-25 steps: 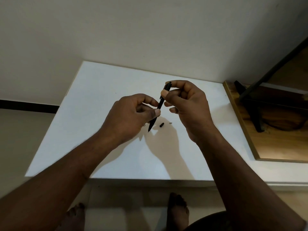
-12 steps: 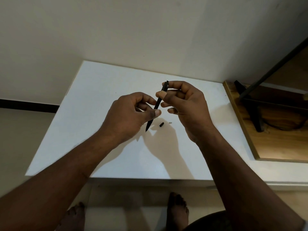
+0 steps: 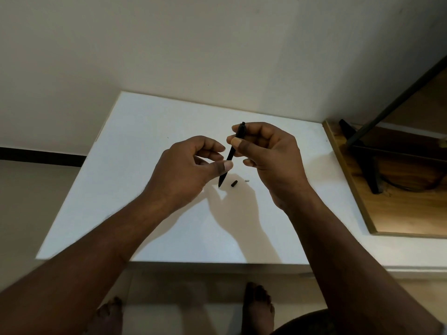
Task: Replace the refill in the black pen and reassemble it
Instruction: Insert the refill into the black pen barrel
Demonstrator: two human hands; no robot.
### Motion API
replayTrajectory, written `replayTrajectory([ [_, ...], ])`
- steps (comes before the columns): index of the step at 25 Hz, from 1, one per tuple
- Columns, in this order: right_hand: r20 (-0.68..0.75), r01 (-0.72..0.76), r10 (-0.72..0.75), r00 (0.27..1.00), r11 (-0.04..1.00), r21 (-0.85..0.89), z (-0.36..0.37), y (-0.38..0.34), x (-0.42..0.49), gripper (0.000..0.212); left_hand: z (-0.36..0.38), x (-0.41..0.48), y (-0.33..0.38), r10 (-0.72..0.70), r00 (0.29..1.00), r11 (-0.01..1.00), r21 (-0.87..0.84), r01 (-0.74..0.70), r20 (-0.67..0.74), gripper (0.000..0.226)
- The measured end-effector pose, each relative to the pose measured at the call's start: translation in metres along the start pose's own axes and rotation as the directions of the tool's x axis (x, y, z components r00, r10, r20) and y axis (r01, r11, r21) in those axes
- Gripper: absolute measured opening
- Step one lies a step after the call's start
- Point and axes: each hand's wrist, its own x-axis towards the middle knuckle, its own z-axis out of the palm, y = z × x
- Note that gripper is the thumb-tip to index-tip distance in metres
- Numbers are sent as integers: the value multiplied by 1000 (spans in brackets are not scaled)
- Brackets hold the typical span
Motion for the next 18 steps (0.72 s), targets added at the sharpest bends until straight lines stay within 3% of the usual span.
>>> replayTrajectory([
  [15,19,-32,32,999,999,17,0,2,2,23,-1,2,0,-23,1000,1000,-21,23,13,9],
  [18,-46,-98,94,994,991,-86,-7,7,8,16,-1,2,0,-46,999,998,-44,46,-9,7],
])
